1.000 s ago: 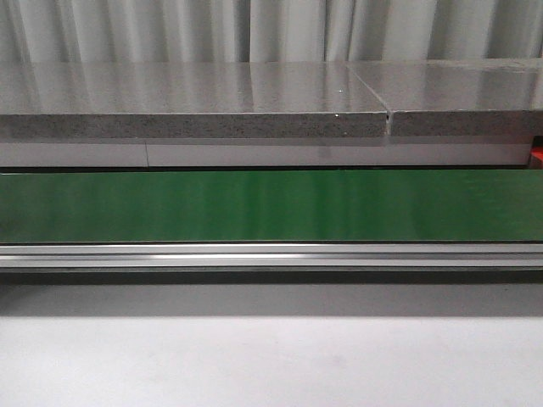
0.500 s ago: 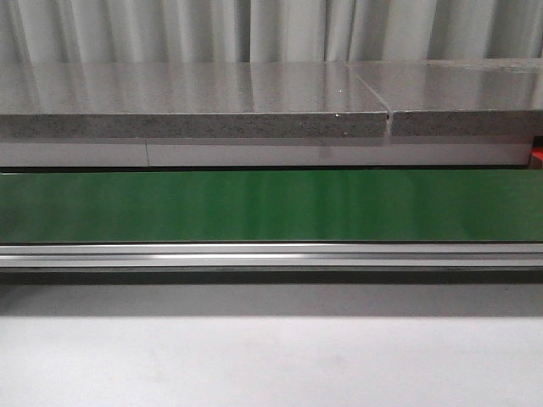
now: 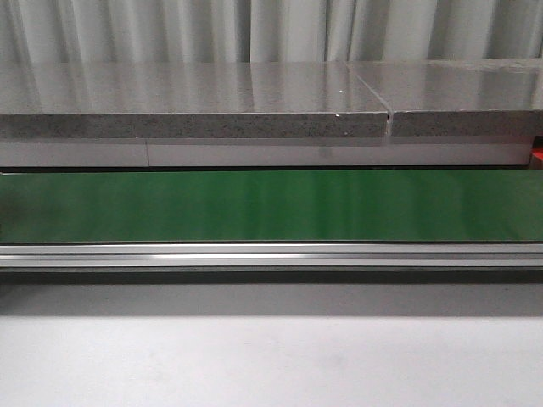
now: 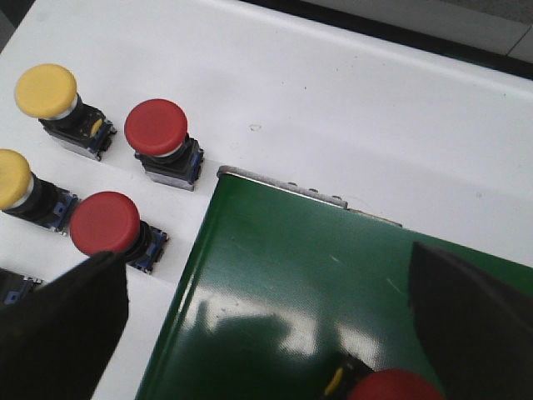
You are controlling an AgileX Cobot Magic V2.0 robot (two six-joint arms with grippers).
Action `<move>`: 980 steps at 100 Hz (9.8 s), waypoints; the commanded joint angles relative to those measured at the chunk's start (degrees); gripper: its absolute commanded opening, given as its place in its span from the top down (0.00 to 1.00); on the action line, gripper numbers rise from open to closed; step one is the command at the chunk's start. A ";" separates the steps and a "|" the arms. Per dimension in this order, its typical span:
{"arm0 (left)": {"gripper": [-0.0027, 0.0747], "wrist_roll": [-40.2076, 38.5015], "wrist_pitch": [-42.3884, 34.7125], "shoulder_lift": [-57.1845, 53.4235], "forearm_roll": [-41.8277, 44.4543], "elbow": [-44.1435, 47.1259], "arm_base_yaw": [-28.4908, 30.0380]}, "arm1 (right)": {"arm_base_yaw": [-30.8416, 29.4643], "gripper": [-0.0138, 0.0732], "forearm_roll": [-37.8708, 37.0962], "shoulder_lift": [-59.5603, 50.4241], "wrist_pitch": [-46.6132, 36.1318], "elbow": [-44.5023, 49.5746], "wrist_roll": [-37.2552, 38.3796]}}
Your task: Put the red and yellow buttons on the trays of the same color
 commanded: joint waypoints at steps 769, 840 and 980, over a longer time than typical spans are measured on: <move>0.99 0.60 3.56 -60.37 6.61 27.73 -9.41 | 7.38 0.10 1.14 16.62 3.34 -8.97 -1.47; 0.99 0.60 3.56 -60.37 6.61 27.73 -9.41 | 8.11 0.50 1.14 30.34 -5.80 -10.33 -2.96; 0.99 0.60 3.56 -60.37 6.61 27.73 -9.41 | -21.39 0.59 1.25 64.19 0.20 -54.65 -2.25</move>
